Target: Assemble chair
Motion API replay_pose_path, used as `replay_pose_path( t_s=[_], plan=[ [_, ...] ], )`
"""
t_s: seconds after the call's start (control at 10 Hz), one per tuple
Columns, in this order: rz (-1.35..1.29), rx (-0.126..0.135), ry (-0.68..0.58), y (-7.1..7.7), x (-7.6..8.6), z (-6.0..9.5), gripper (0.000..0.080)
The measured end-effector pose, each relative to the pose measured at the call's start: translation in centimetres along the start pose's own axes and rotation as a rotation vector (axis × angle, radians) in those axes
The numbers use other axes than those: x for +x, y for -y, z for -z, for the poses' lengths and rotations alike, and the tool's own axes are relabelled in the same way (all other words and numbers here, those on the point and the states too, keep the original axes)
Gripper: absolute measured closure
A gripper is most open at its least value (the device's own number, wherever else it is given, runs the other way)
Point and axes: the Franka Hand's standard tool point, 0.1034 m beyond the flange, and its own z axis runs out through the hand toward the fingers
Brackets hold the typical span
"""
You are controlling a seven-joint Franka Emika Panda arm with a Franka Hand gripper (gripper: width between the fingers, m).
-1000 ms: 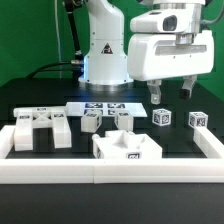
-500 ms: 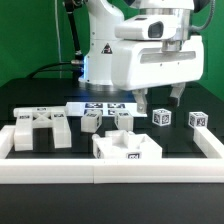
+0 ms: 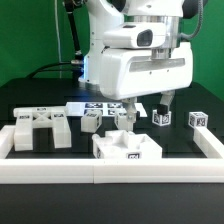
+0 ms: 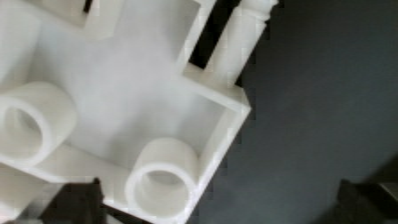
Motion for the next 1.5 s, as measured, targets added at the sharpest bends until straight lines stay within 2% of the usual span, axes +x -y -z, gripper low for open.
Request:
replay_pose_path(
  t_s=[0.2, 0.3, 0.7, 0.9, 1.2, 1.5],
  plan=[
    [-0.005, 0.000, 0.001, 0.0, -0.1, 0.0, 0.0150],
    [-0.098, 0.002, 0.008, 0.1, -0.2, -0.3, 0.0150],
    [-0.189, 0.046, 0.056, -1.2, 0.2, -2.3, 0.0150],
    [-0.189, 0.048, 0.055, -1.3, 0.3, -3.5, 0.0150],
    [-0.186, 0.053, 0.058, -0.7, 0.1, -4.7, 0.0150],
    [-0.180, 0.056, 0.061, 0.0, -0.2, -5.1, 0.0150]
  ],
)
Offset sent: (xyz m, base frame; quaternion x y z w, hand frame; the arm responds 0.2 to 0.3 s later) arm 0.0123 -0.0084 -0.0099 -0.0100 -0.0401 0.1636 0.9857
